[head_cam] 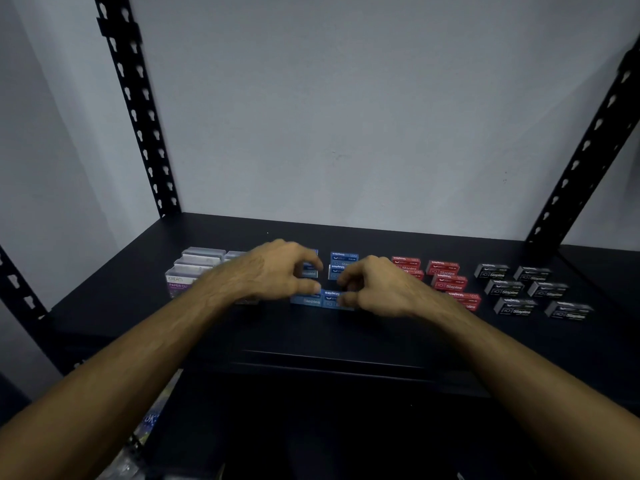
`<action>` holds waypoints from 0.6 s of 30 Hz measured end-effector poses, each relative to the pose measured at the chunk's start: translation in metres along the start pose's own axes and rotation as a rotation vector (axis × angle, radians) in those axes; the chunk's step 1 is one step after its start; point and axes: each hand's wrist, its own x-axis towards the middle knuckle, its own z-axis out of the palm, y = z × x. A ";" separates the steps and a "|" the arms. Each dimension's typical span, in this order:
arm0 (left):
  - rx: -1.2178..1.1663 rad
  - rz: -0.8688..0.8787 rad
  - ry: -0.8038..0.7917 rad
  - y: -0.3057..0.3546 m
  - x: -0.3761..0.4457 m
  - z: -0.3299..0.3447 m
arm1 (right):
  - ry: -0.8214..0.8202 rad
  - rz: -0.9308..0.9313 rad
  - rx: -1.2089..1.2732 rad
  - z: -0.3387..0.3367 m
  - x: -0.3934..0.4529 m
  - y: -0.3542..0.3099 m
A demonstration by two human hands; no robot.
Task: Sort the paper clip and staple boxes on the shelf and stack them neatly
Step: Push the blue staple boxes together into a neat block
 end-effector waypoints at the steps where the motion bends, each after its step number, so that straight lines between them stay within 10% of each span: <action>1: -0.024 0.002 0.042 -0.002 0.001 -0.006 | 0.019 0.005 0.015 -0.003 0.000 0.001; 8: 0.070 -0.051 0.033 -0.012 0.028 -0.020 | 0.220 0.020 -0.141 -0.010 0.017 0.003; 18: 0.132 -0.079 -0.063 -0.016 0.052 0.004 | 0.102 0.038 -0.198 -0.002 0.037 0.005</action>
